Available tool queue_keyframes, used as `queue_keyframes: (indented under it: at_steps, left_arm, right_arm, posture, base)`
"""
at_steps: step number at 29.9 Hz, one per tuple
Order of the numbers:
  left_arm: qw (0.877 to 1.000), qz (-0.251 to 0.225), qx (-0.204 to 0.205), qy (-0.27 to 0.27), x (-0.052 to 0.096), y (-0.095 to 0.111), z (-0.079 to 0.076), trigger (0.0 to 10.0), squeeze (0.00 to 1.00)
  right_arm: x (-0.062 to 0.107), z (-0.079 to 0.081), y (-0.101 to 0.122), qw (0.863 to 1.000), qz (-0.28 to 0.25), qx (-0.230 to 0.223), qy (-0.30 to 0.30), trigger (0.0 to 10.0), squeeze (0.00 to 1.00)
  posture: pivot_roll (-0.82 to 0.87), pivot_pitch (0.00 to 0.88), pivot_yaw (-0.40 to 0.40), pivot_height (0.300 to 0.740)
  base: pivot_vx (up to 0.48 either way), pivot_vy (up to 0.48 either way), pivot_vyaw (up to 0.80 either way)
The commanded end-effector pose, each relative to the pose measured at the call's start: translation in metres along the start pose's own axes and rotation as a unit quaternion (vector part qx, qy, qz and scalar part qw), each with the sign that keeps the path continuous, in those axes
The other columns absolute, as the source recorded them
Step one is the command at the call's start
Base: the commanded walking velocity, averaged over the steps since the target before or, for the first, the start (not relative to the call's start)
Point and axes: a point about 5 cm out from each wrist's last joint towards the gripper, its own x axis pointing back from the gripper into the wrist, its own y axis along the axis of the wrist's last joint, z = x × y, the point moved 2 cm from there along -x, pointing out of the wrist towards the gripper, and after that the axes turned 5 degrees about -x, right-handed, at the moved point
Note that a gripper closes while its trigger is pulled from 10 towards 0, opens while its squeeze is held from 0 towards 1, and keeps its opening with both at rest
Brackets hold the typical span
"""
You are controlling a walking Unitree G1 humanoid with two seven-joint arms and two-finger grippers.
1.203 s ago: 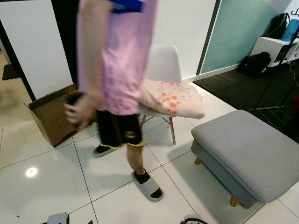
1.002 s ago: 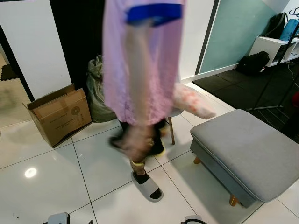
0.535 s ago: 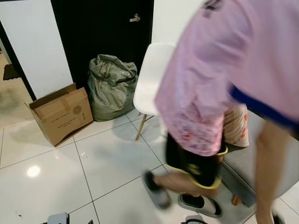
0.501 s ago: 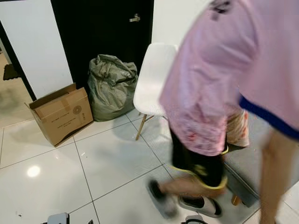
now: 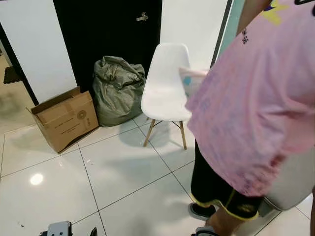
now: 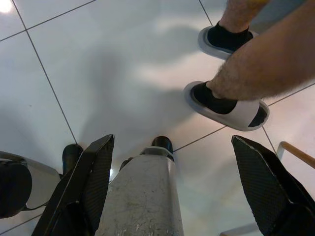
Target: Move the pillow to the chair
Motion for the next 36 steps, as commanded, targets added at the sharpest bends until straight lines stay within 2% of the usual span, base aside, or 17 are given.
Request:
queue_keyframes:
  at_steps: [1, 36]
  left_arm:
    - [1.000, 0.009, 0.002, 0.000, 0.0027, -0.0039, -0.0024, 10.0, 0.00]
    - [1.000, 0.017, 0.003, 0.004, 0.0045, -0.0014, 0.0012, 10.0, 0.00]
  right_arm:
    - [0.0007, -0.0006, -0.0008, 1.000, -0.003, -0.006, -0.003, 10.0, 0.00]
    - [0.0008, 0.0026, -0.0010, 1.000, -0.003, -0.011, 0.001, 10.0, 0.00]
  posture:
    - [-0.11, 0.089, -0.017, 0.740]
    - [-0.11, 0.099, -0.013, 0.740]
  base:
    - [0.000, 0.000, 0.00]
    - [0.000, 0.000, 0.00]
